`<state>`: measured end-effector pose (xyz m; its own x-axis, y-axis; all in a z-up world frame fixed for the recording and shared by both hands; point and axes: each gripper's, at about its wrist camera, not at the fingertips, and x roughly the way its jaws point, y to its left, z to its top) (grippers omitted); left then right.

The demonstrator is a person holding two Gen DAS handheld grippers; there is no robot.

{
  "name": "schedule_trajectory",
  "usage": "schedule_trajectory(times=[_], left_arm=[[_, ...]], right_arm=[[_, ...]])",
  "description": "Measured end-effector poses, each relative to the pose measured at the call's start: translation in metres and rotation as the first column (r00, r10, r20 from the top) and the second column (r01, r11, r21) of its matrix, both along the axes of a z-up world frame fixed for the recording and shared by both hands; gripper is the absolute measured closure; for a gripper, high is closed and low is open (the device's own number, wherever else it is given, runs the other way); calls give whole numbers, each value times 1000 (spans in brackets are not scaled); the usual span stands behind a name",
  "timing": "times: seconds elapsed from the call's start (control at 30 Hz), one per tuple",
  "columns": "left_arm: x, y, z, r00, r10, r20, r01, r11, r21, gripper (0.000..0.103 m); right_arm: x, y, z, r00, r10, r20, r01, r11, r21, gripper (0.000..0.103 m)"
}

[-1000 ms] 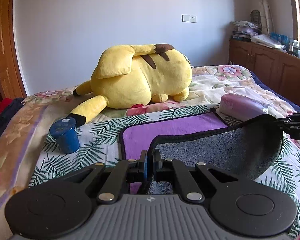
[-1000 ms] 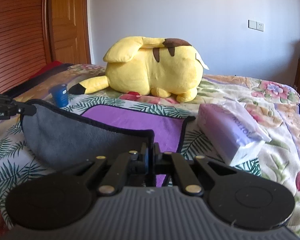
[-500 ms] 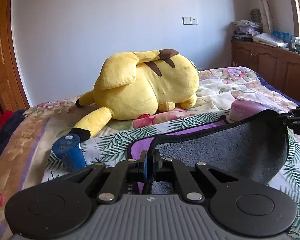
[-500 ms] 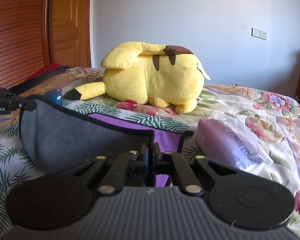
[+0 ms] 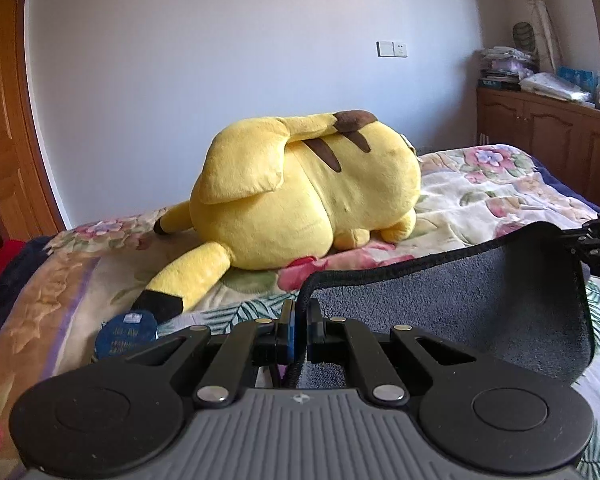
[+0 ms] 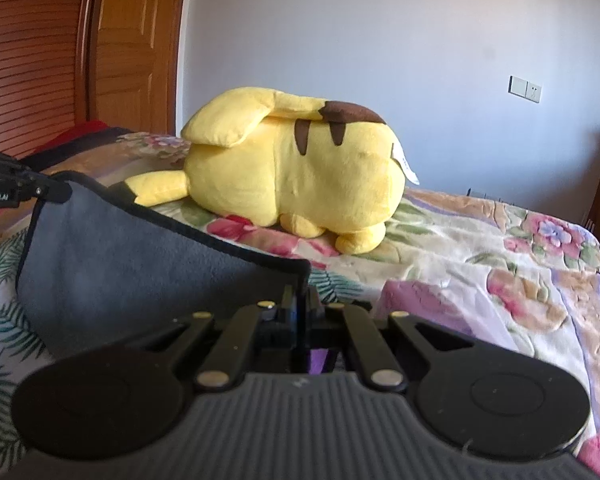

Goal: Fold towel

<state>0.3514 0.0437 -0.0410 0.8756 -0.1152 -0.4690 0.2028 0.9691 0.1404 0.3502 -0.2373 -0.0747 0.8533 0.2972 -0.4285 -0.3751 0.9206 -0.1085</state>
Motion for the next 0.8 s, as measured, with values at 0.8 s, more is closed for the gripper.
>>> schedule_trajectory(times=[0.8], left_arm=[[79,-3,-73,995,61,-74,-57,997,48,92]], right_arm=[[72,7,-58,997,-60,-51,60,998,4,99]])
